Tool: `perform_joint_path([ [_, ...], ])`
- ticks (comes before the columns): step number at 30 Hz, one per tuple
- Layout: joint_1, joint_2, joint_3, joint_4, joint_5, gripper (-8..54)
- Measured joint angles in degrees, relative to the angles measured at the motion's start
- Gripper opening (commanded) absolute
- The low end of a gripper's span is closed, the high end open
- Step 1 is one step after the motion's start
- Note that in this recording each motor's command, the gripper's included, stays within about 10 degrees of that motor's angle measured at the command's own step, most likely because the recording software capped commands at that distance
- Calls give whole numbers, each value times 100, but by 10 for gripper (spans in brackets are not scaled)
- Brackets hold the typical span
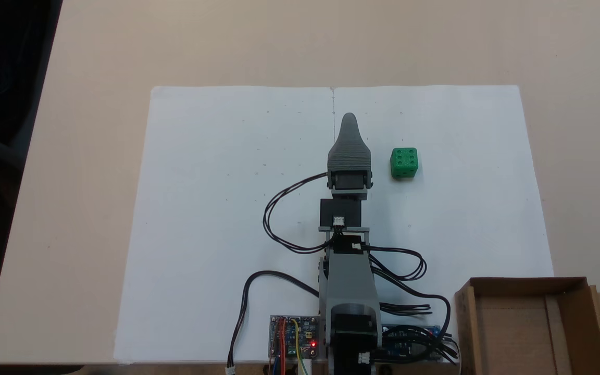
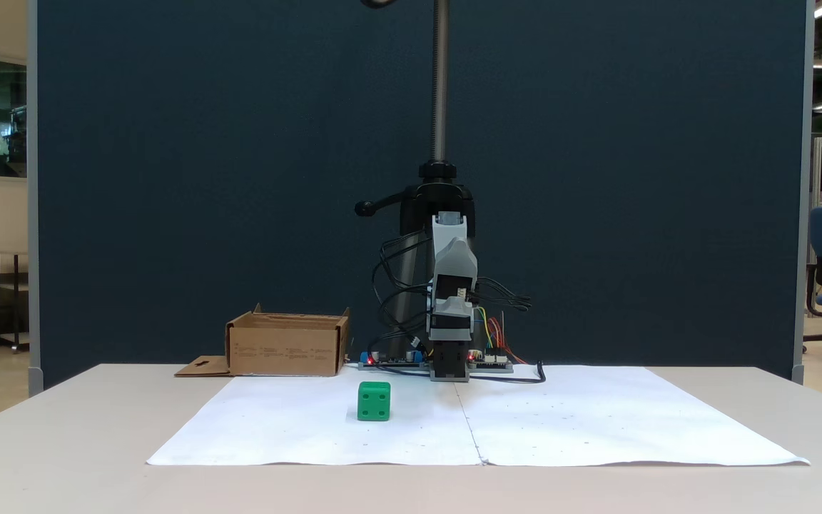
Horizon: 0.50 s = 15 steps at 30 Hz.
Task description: Grasp a green dice and put it in the bin.
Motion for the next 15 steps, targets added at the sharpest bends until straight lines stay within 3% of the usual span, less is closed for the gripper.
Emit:
perform_joint_path([
  [15,-220,0,0,729,0,446],
])
